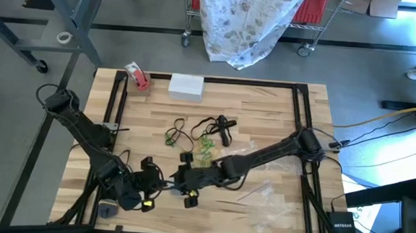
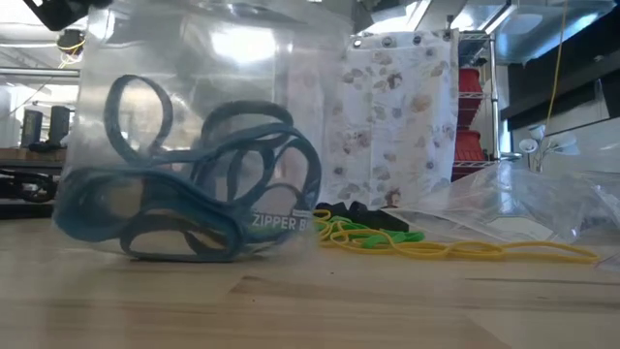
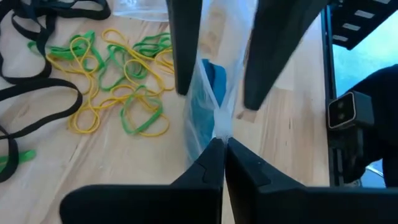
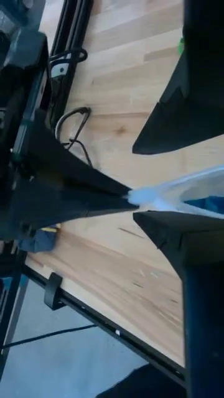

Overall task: Sort rubber bands
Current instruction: Close the transparent zip bag

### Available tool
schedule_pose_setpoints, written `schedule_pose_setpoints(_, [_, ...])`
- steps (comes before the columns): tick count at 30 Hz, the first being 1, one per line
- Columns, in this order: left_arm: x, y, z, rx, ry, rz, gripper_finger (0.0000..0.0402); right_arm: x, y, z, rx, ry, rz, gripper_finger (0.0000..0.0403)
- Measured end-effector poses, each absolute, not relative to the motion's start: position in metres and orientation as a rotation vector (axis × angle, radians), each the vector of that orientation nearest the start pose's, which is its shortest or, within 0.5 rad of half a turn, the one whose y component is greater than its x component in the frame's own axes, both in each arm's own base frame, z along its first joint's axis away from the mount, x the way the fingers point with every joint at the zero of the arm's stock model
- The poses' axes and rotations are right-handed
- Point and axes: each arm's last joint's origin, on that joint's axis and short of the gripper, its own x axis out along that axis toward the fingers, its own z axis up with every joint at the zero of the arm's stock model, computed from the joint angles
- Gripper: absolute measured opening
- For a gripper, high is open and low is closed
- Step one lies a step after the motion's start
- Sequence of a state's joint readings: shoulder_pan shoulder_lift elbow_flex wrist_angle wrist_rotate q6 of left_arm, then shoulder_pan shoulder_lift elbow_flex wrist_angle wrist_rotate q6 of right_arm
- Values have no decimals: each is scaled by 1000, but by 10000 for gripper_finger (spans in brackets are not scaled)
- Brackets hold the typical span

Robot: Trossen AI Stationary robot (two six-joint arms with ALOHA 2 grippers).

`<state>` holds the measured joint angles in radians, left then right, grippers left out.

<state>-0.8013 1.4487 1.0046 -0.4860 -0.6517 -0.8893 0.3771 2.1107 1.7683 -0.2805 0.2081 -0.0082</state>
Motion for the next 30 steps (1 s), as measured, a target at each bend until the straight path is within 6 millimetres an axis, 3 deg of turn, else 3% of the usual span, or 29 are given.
schedule_pose_setpoints(4, [214,-195,242,-230,670,180,0,456,171,239,-191,619,163,121])
schedule_pose_setpoints(21, [214,-195,242,-222,670,179,0,459,170,237,-204,611,197,12])
schedule_pose_setpoints(30, [214,-195,242,-222,668,182,0,456,169,236,-211,645,194,20])
